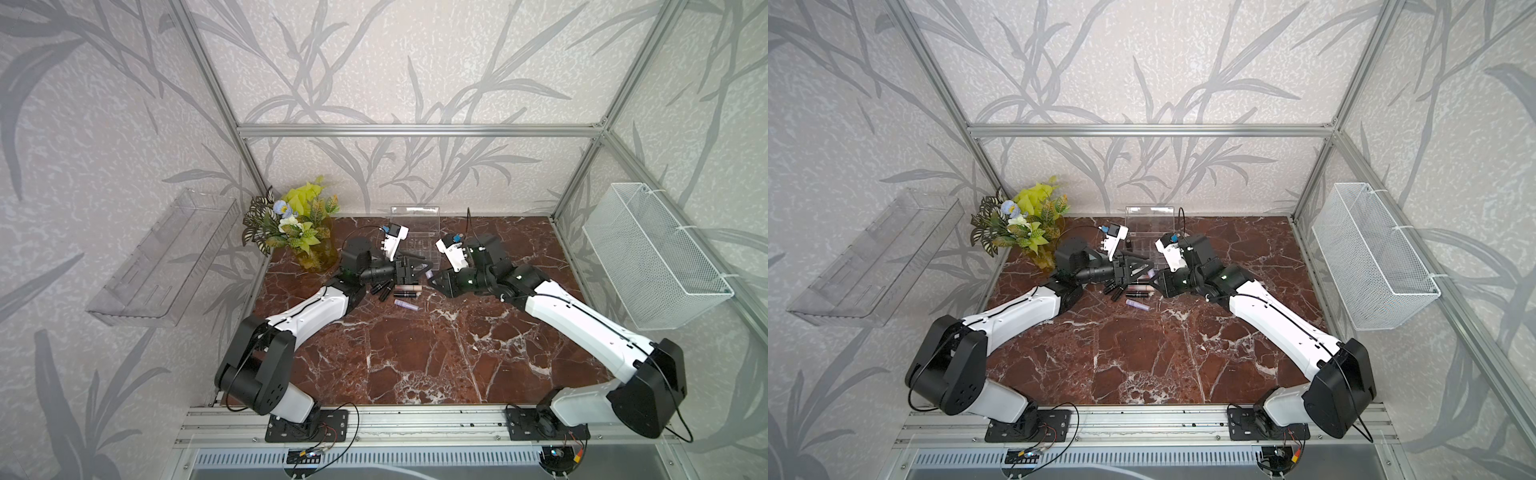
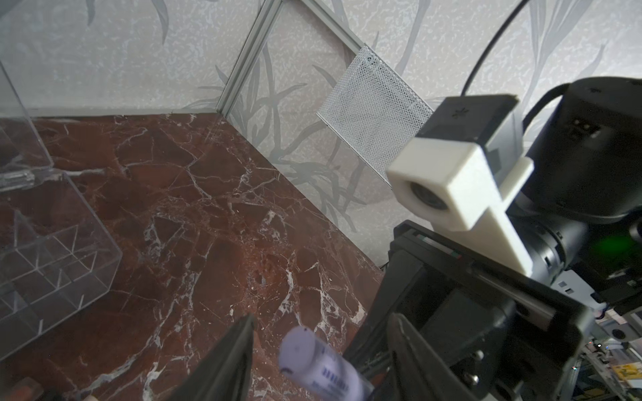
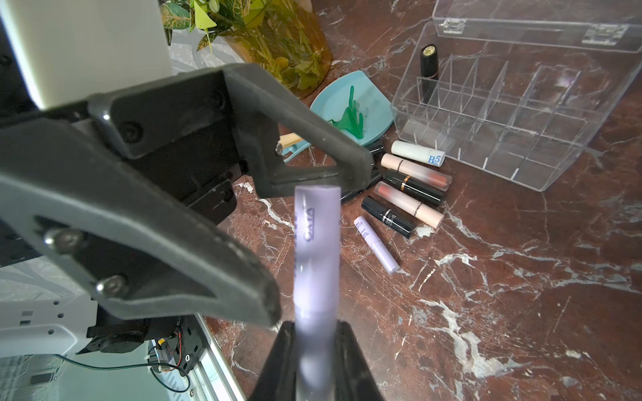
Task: Arrange the lipsticks in the organizer
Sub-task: Pick up the lipstick at the center of the board.
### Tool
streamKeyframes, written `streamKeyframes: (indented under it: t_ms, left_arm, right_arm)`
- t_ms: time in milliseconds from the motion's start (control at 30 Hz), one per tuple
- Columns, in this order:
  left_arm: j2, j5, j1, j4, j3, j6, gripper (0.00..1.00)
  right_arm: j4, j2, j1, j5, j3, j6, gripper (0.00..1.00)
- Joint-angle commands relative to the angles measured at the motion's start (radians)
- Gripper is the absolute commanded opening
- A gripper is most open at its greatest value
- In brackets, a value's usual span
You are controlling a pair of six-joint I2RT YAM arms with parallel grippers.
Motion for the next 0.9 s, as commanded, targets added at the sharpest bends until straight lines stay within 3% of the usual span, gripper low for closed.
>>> streamKeyframes:
  t_ms: [0,100,367,533,867]
  left_arm:
    - [0.005,0.060,0.002,0.055,0.034,-0.026,0.52]
    - [0.009,0.086,0.002,0.067,0.036,-0.042,0.47]
    - [0.023,0.111,-0.001,0.062,0.044,-0.049,0.47]
    - [0.021,0.113,-0.001,0.068,0.045,-0.054,0.40]
    - [0.014,0.116,-0.001,0.100,0.040,-0.076,0.40]
  right_arm:
    - [0.003,-0.046,0.007,0.022,0.030,-0.009,0.12]
    - [0.004,-0.061,0.010,0.038,0.025,-0.012,0.12]
    - [0.007,-0.083,0.014,0.067,0.022,-0.023,0.11]
    - [0.002,-0.074,0.017,0.062,0.028,-0.029,0.11]
    - [-0.023,-0.057,0.026,0.076,0.037,-0.054,0.11]
